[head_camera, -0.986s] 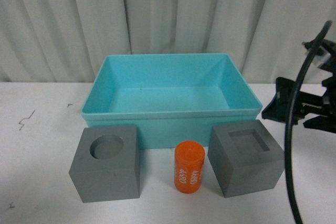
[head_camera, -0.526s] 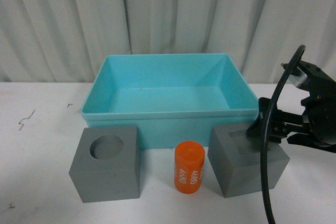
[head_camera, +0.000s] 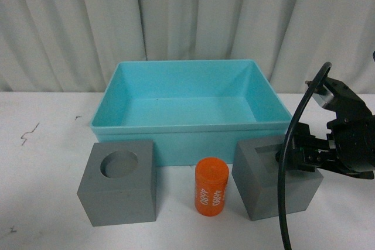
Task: Place gray and orange parts in blue box
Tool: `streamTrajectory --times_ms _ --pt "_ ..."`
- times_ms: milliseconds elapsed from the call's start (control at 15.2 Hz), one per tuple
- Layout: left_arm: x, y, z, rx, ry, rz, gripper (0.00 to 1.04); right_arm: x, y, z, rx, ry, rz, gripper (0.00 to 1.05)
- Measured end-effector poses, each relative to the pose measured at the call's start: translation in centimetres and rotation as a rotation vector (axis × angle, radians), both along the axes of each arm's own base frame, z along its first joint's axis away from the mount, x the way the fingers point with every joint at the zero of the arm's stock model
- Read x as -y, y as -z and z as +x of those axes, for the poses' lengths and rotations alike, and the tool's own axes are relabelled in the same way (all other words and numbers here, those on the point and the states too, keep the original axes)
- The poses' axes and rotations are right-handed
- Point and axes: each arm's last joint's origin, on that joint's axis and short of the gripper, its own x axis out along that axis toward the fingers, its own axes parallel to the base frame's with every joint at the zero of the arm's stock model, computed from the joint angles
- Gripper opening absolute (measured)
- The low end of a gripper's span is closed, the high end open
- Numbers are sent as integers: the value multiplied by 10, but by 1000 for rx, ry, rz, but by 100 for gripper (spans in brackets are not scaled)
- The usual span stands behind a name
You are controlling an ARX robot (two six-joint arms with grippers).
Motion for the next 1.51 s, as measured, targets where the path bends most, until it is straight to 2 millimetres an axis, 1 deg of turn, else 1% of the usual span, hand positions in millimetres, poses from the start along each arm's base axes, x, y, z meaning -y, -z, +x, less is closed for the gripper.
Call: streamTrajectory --times_ms 66,197,263,394,592,657,789,854,920,986,1052,1117,1183,1249,1315,1380,1446,1512 --pt "0 0 0 0 0 0 98 -1 -1 -2 3 -4 0 51" --pt "0 0 0 0 0 0 98 -1 -4 -5 10 -1 -5 29" --pt "0 0 0 0 0 0 98 0 -9 -8 21 7 -30 22" --pt "0 0 0 0 0 0 98 2 -11 -18 14 8 -40 19" --pt "0 0 0 0 0 0 98 5 -24 -41 2 -7 -55 19" --pt "0 0 0 0 0 0 98 6 -34 -47 23 -17 -59 19" --pt "0 0 0 0 0 0 98 6 -63 -55 103 -33 -51 19" --pt "0 0 0 0 0 0 98 6 -78 -57 140 -36 -43 18" --pt "0 0 0 0 0 0 98 2 -98 -55 195 -35 -24 18" --pt "0 0 0 0 0 0 98 -1 -111 -48 233 -29 -10 18" --pt "0 0 0 0 0 0 98 -7 -128 -36 281 -4 8 18" --pt "0 0 0 0 0 0 98 -12 -139 -26 307 11 22 18" --pt "0 0 0 0 0 0 98 -20 -148 -9 321 32 39 18" --pt "0 0 0 0 0 0 98 -24 -150 3 315 44 46 18" --pt "0 0 0 0 0 0 98 -36 -142 31 271 53 58 18" --pt "0 0 0 0 0 0 98 -48 -122 73 218 60 41 18" --pt "0 0 0 0 0 0 98 -59 -106 92 193 54 28 18" --pt "0 0 0 0 0 0 98 -63 -100 99 178 59 27 18"
